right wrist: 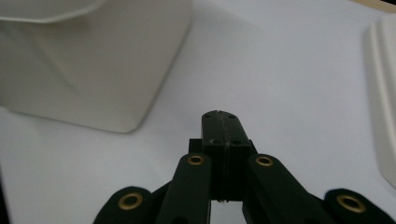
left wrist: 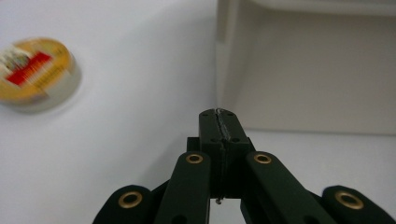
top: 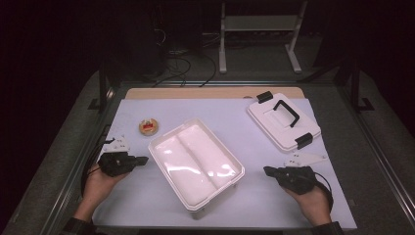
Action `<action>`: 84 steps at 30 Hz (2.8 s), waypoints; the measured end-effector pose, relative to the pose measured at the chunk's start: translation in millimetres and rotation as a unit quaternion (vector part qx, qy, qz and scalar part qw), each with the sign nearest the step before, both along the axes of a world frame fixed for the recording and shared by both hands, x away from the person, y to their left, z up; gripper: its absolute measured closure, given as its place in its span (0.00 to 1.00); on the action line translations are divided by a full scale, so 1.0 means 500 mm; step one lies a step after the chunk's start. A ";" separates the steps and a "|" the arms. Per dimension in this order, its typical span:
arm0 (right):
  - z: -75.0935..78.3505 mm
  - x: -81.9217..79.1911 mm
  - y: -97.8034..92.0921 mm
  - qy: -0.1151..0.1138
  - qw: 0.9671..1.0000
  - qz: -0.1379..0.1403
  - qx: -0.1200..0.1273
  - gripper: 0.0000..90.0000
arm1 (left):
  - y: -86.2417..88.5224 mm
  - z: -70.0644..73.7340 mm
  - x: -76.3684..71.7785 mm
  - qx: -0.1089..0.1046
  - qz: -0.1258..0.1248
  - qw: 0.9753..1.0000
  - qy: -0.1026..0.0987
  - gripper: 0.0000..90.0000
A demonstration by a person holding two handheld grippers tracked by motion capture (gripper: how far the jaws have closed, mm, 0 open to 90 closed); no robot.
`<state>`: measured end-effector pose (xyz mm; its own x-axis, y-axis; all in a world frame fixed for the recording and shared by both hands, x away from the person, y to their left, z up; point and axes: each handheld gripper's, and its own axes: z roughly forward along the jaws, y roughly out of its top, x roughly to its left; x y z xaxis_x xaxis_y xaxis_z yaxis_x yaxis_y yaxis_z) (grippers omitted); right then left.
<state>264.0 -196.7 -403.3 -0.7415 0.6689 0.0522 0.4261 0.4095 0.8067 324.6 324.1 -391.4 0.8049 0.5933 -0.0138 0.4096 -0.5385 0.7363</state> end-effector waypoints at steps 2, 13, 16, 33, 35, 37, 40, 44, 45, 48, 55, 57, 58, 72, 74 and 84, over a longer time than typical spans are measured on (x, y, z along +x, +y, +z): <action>0.003 -0.003 0.006 0.003 1.000 0.007 0.004 1.00 | -0.001 0.006 0.005 -0.001 0.000 1.000 -0.003 1.00; 0.030 -0.036 0.063 0.007 0.996 0.089 0.026 1.00 | -0.011 0.036 0.068 -0.019 -0.017 1.000 -0.017 1.00; 0.037 -0.049 0.084 0.005 0.993 0.114 0.030 1.00 | -0.021 0.040 0.088 -0.027 -0.024 0.999 -0.017 1.00; 0.038 -0.061 0.144 0.007 0.987 0.158 0.038 1.00 | -0.061 0.029 0.129 -0.048 -0.069 0.996 -0.010 1.00; 0.037 -0.059 0.145 0.007 0.987 0.155 0.037 1.00 | -0.063 0.029 0.129 -0.057 -0.074 0.996 -0.008 1.00; 0.036 -0.058 0.144 0.006 0.988 0.152 0.034 1.00 | -0.063 0.029 0.129 -0.056 -0.074 0.996 -0.007 1.00; 0.036 -0.057 0.143 0.007 0.988 0.152 0.036 1.00 | -0.059 0.028 0.129 -0.062 -0.081 0.995 -0.002 1.00; 0.036 -0.057 0.143 0.003 0.988 0.152 0.033 1.00 | -0.058 0.029 0.125 -0.065 -0.087 0.994 -0.001 1.00; 0.036 -0.057 0.143 0.003 0.988 0.151 0.033 1.00 | -0.059 0.030 0.123 -0.063 -0.089 0.994 -0.002 1.00; 0.037 -0.054 0.133 0.004 0.989 0.143 0.031 1.00 | -0.063 0.031 0.116 -0.062 -0.098 0.993 0.003 1.00; 0.038 -0.046 0.108 0.005 0.992 0.125 0.031 1.00 | -0.077 0.035 0.096 -0.063 -0.126 0.990 0.015 1.00; 0.038 -0.044 0.101 0.006 0.992 0.121 0.032 1.00 | -0.080 0.035 0.089 -0.055 -0.132 0.990 0.016 1.00; 0.038 -0.043 0.098 0.004 0.992 0.119 0.032 1.00 | -0.082 0.034 0.084 -0.056 -0.132 0.989 0.017 1.00; 0.044 -0.013 0.067 0.001 0.995 0.093 0.028 1.00 | -0.078 0.029 0.039 -0.070 -0.148 0.986 0.025 1.00; 0.044 -0.005 0.062 0.004 0.996 0.089 0.028 1.00 | -0.080 0.029 0.030 -0.070 -0.150 0.986 0.026 1.00; 0.046 0.031 0.043 0.001 0.998 0.066 0.020 1.00 | -0.094 0.028 -0.012 -0.076 -0.172 0.982 0.033 1.00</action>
